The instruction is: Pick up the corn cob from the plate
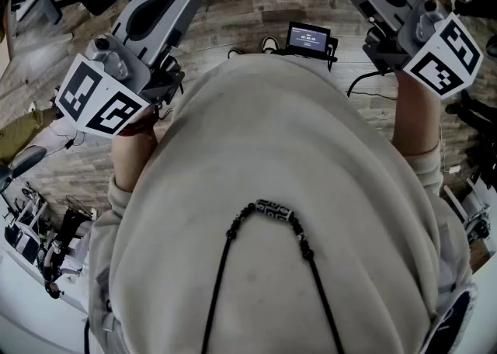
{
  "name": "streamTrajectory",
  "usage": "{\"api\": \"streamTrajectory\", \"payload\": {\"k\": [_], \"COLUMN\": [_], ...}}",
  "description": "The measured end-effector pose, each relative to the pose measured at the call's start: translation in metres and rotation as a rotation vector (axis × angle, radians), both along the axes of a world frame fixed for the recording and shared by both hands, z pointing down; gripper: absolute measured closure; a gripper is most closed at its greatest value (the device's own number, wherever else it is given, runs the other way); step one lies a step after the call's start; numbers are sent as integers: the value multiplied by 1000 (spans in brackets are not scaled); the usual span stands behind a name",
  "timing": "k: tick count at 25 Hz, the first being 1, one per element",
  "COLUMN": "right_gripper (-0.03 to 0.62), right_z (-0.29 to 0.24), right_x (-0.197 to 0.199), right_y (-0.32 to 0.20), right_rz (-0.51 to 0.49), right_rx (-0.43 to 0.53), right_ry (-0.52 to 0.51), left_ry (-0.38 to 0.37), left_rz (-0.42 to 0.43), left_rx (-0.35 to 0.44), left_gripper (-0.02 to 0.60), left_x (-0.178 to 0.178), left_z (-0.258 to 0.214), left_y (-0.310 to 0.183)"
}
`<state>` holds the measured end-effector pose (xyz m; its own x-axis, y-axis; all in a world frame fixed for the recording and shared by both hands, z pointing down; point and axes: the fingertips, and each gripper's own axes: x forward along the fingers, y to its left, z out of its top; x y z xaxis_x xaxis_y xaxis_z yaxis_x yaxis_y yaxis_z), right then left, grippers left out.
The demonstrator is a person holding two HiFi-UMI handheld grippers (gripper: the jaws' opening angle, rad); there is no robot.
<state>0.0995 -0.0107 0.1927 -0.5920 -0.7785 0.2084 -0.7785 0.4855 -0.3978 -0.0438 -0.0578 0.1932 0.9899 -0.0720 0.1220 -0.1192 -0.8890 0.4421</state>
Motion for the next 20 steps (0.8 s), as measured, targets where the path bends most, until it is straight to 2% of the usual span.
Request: {"api": "streamTrajectory", "payload": {"k": [6,11,20], "right_gripper": [579,579,579], "right_z": [-6,-9,-1], "right_x": [-4,-5,7], "right_y": [0,-1,6], "right_rz": [-4,-8,15], "right_rx": [5,-10,-1], "right_ry": [-3,-79,-97], "left_ry": [-2,-7,-2], "left_rz": [-6,-10,-41], "left_rx": [1,5,19], "left_gripper": [581,581,581], "left_x": [-5,-6,3], "left_z": [-5,-7,-3], "left_y": [1,2,1]}}
